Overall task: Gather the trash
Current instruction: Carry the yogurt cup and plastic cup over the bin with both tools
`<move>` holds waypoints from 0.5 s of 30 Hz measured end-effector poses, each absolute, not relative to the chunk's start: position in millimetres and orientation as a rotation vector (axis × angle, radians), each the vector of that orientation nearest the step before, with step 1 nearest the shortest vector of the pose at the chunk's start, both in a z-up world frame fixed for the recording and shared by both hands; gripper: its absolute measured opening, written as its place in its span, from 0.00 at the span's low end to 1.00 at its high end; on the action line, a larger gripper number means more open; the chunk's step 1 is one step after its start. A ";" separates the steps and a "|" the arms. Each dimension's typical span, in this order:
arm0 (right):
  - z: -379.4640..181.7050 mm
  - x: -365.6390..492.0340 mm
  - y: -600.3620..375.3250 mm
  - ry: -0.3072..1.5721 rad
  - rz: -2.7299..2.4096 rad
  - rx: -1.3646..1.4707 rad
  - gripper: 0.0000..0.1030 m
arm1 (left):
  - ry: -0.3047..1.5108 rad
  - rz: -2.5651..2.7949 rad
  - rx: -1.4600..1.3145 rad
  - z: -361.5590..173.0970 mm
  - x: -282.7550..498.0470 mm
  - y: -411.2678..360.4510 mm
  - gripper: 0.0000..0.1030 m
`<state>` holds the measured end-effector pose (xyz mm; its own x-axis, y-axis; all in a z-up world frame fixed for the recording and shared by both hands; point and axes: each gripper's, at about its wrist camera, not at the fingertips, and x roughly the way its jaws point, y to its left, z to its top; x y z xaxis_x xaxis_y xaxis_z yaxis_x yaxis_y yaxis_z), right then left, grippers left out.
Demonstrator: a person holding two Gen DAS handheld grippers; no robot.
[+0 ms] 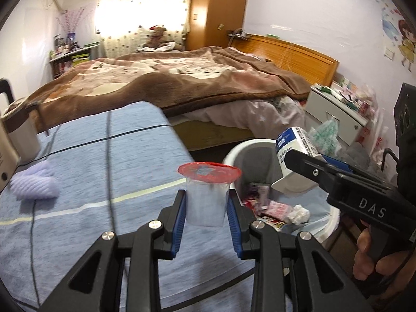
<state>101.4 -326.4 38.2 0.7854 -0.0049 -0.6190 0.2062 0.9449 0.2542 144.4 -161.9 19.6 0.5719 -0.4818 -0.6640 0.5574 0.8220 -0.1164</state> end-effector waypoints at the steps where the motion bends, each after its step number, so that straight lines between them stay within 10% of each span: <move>1: 37.5 99.8 -331.9 0.663 -0.128 0.319 0.60 | 0.745 -0.621 0.116 19.3 143.8 -167.8 0.31; 15: 8.9 84.1 -404.6 0.754 -0.268 0.318 0.61 | 0.788 -0.719 0.180 3.2 134.7 -242.7 0.31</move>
<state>84.1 -404.6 8.9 0.6992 -0.1236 -0.7041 0.3490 0.9186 0.1853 134.7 -242.7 3.2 0.4844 -0.5223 -0.7019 0.6509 0.7512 -0.1098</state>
